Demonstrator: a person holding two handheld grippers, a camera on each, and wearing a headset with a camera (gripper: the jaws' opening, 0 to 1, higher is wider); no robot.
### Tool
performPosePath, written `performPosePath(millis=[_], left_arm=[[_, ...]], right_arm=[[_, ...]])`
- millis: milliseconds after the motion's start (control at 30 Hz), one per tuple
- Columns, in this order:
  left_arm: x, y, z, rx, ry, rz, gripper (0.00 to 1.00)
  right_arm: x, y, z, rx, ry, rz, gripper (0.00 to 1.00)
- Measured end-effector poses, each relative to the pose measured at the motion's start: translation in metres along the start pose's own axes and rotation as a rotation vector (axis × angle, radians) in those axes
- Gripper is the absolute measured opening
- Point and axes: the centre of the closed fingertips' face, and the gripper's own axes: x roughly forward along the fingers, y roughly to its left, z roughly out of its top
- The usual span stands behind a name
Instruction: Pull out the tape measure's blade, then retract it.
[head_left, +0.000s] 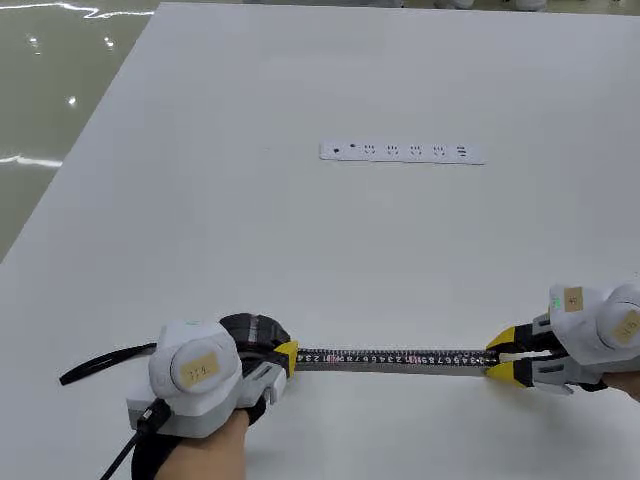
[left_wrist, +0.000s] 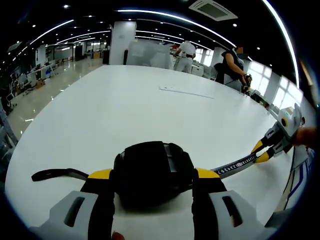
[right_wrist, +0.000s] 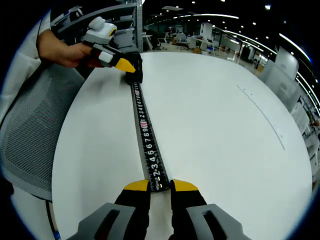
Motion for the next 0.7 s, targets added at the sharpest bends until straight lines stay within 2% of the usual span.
performPosePath(millis=[367,700], left_arm=[[-0.0003,0.0007,-0.0009,0.005,0.006,-0.010,0.56],[0.0003,0.0010,-0.0002,-0.001,0.008,-0.012,0.56]], right_arm=[[-0.0002,0.0014,0.0002,-0.002,0.002,-0.003,0.12],[0.0030,0.0049,0.0083,-0.023,-0.003,0.001,0.12]])
